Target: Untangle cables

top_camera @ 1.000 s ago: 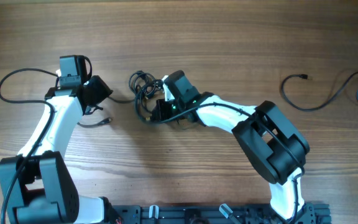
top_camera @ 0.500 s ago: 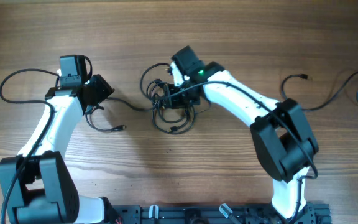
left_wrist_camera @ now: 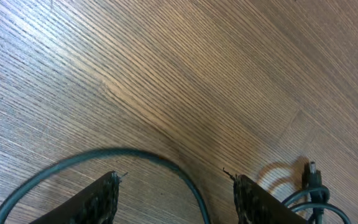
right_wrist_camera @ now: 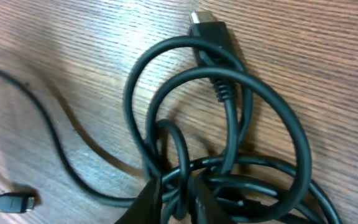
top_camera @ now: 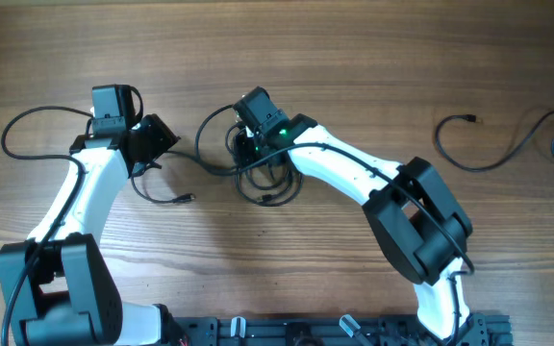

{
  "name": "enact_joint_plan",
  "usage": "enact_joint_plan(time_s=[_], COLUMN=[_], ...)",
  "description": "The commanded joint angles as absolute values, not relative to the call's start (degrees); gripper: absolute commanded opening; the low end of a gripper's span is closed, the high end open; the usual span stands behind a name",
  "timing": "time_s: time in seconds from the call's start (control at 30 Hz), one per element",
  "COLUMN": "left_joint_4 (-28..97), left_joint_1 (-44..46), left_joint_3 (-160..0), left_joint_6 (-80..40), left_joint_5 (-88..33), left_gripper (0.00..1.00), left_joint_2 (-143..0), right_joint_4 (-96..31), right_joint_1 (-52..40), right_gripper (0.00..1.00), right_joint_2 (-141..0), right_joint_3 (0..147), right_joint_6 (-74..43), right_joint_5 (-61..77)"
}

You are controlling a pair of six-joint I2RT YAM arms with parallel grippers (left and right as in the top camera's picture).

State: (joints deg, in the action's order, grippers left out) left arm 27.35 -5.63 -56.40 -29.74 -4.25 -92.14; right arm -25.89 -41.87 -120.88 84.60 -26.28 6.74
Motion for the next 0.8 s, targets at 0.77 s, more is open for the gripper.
enact_joint_plan(time_s=[0.77], left_joint_4=[24.0], left_joint_1=[-5.8], left_joint_3=[-56.4], left_joint_6=[-17.8], left_joint_5=[-25.1], left_gripper=[0.63], left_joint_2=[-91.9], right_joint_4=[-16.7], right_joint_1=[-28.1], right_gripper=[0.04], right_joint_2=[-124.6], right_joint_3=[85.7], right_joint_6=[-24.0], right_joint_5=[66.8])
